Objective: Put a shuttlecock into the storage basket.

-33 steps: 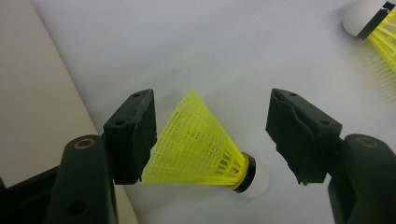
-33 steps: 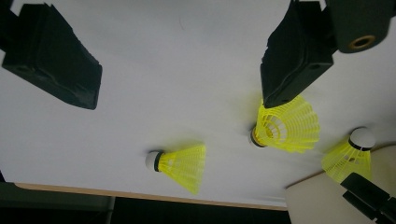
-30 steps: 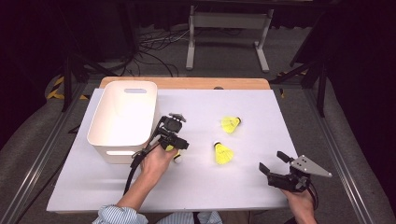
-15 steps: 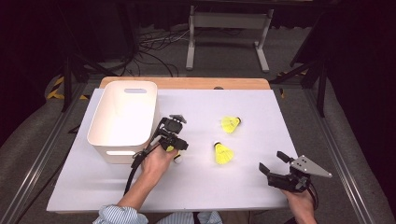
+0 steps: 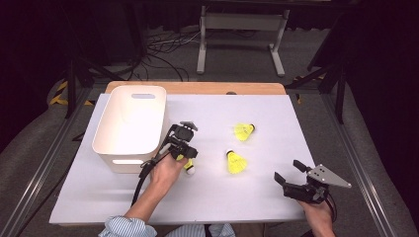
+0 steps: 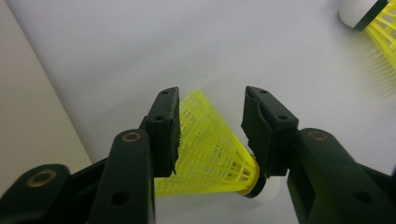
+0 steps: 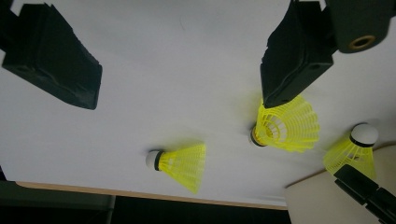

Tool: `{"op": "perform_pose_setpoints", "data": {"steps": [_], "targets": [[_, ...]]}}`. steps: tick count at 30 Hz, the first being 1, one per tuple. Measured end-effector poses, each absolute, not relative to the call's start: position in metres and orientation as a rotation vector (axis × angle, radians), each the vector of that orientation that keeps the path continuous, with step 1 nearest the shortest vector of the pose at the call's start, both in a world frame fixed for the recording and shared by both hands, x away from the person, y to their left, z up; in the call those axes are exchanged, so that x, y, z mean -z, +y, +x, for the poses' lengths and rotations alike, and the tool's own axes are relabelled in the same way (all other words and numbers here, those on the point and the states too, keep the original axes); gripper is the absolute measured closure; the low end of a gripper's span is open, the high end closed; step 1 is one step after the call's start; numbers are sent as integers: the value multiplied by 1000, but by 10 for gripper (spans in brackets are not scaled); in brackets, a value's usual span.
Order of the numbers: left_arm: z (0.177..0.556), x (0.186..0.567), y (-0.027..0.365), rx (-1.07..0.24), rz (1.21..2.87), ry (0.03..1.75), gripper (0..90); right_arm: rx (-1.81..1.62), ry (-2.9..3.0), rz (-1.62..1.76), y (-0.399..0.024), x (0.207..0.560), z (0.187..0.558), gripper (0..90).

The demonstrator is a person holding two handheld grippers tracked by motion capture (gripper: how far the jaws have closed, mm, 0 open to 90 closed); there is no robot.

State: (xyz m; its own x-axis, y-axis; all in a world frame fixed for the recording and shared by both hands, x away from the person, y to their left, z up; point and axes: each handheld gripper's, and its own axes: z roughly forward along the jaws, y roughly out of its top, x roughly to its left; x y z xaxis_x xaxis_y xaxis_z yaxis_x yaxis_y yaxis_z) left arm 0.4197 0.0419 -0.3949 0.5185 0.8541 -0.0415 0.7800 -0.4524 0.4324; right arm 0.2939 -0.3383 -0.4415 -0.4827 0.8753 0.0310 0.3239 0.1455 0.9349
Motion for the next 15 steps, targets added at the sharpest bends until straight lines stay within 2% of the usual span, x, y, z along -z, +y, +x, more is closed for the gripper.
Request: {"op": "perform_pose_setpoints", "data": {"steps": [9,15], "targets": [[419,396,40,-207,2363,1317,686,-1329,1888,1146,-338,442,294,133],[420,397,40,-171,2357,1296,798,-1327,1890,1142,-338,442,294,134]]}}
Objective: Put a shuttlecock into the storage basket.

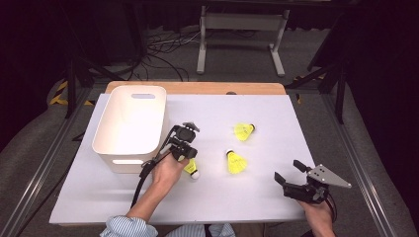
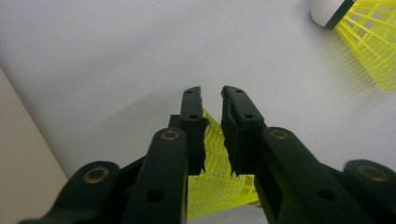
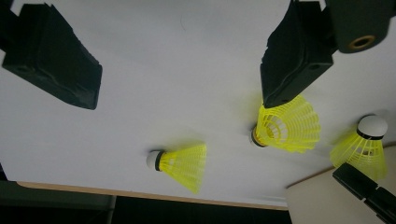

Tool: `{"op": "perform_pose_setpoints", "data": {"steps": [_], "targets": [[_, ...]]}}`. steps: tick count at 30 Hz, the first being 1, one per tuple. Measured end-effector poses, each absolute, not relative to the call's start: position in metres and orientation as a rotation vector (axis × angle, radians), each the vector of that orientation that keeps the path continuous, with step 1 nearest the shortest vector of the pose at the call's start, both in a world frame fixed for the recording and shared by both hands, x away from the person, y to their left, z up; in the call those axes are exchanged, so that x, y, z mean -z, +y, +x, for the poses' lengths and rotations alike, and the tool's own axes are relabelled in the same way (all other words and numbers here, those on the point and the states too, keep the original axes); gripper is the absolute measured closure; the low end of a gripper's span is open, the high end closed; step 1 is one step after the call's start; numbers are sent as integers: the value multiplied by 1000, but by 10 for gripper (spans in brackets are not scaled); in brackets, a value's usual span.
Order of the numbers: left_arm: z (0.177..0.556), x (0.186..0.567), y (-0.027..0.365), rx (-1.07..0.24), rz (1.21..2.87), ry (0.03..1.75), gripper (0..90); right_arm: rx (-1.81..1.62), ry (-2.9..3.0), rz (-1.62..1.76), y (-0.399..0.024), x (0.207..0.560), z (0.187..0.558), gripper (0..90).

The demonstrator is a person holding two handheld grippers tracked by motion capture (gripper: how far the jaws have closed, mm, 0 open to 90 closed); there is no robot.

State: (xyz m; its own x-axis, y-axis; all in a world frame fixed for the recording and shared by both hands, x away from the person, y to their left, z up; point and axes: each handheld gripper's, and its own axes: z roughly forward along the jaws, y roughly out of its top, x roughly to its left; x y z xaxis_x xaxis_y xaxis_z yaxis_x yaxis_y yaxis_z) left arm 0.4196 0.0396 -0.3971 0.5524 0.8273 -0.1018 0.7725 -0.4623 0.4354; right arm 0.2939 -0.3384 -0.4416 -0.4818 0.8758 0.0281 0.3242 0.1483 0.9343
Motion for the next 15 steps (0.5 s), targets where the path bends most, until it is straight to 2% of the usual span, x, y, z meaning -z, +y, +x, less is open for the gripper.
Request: {"op": "perform_pose_setpoints", "data": {"steps": [8,15], "targets": [[419,397,39,-146,2356,1272,876,-1324,1891,1141,-338,442,294,134],[418,396,39,-134,2347,1256,896,-1324,1891,1142,-338,442,294,134]]}}
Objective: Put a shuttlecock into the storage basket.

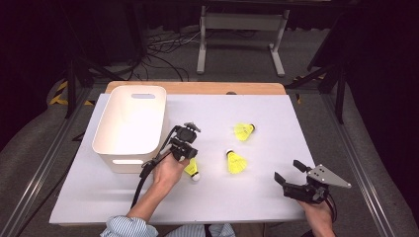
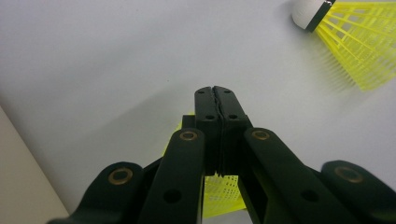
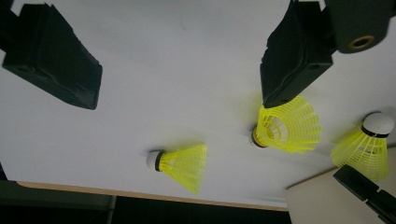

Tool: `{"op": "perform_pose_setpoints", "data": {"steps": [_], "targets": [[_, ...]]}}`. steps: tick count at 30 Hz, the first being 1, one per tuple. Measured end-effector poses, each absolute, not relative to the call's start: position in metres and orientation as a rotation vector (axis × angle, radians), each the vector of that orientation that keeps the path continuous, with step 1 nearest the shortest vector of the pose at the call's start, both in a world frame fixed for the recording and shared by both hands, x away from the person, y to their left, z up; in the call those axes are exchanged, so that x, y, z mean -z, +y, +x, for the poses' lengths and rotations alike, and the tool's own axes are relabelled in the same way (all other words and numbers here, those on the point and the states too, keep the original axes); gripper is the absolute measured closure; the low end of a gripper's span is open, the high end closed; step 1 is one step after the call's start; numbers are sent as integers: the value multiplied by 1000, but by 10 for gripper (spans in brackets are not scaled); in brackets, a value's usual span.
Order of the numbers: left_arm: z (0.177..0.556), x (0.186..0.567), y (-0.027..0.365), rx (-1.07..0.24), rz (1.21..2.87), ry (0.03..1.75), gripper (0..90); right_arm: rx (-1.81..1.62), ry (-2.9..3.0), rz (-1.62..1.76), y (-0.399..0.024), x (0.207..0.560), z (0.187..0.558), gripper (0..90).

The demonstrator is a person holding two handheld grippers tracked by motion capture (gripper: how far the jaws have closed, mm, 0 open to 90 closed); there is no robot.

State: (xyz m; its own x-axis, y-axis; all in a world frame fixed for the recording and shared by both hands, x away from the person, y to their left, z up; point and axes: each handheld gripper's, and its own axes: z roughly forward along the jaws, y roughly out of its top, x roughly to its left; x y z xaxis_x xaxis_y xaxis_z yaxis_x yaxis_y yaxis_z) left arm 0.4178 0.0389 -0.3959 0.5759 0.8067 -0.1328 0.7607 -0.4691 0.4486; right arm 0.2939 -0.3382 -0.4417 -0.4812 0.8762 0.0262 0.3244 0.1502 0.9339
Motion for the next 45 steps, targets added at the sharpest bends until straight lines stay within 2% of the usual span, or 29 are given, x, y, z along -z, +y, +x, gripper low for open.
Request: {"op": "perform_pose_setpoints", "data": {"steps": [17,45], "targets": [[416,390,39,-73,2353,1198,900,-1315,1895,1137,-338,442,294,134],[409,371,39,-75,2343,1160,900,-1307,1902,1130,-337,442,294,135]]}}
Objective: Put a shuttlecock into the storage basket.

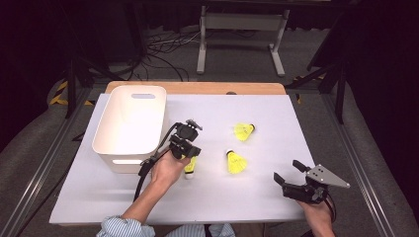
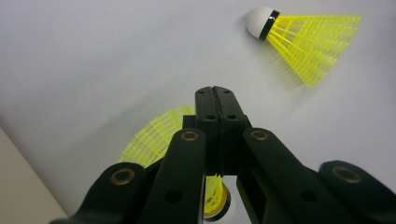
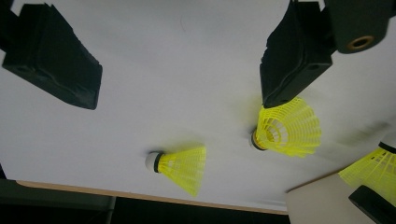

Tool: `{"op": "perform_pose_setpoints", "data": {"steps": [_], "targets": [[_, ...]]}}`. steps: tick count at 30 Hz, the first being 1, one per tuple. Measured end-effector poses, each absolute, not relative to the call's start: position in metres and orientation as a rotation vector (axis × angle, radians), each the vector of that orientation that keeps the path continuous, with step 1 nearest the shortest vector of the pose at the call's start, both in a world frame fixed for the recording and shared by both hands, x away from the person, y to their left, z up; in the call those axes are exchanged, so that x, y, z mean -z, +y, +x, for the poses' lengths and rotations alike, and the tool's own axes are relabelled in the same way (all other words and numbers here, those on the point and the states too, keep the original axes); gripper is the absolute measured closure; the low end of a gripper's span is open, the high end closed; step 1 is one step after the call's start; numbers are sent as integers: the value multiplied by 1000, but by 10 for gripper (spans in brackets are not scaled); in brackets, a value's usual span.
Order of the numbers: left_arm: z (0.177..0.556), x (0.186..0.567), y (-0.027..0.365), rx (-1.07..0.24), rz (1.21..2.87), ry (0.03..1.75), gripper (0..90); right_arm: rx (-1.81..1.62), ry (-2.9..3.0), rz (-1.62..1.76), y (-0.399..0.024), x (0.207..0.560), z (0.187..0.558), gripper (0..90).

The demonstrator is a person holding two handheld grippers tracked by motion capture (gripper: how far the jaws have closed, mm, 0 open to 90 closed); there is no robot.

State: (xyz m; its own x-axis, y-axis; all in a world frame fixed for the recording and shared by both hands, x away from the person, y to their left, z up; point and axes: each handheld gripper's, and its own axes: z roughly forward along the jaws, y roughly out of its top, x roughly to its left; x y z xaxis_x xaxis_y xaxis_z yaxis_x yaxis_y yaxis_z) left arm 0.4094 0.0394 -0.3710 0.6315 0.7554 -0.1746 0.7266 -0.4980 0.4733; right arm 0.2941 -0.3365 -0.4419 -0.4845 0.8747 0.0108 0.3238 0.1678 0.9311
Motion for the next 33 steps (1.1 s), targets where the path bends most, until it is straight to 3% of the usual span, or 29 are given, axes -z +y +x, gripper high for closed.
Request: {"op": "perform_pose_setpoints", "data": {"steps": [33], "targets": [[426,336,34,-125,2354,1172,900,-1308,1902,1129,-336,442,294,135]]}}
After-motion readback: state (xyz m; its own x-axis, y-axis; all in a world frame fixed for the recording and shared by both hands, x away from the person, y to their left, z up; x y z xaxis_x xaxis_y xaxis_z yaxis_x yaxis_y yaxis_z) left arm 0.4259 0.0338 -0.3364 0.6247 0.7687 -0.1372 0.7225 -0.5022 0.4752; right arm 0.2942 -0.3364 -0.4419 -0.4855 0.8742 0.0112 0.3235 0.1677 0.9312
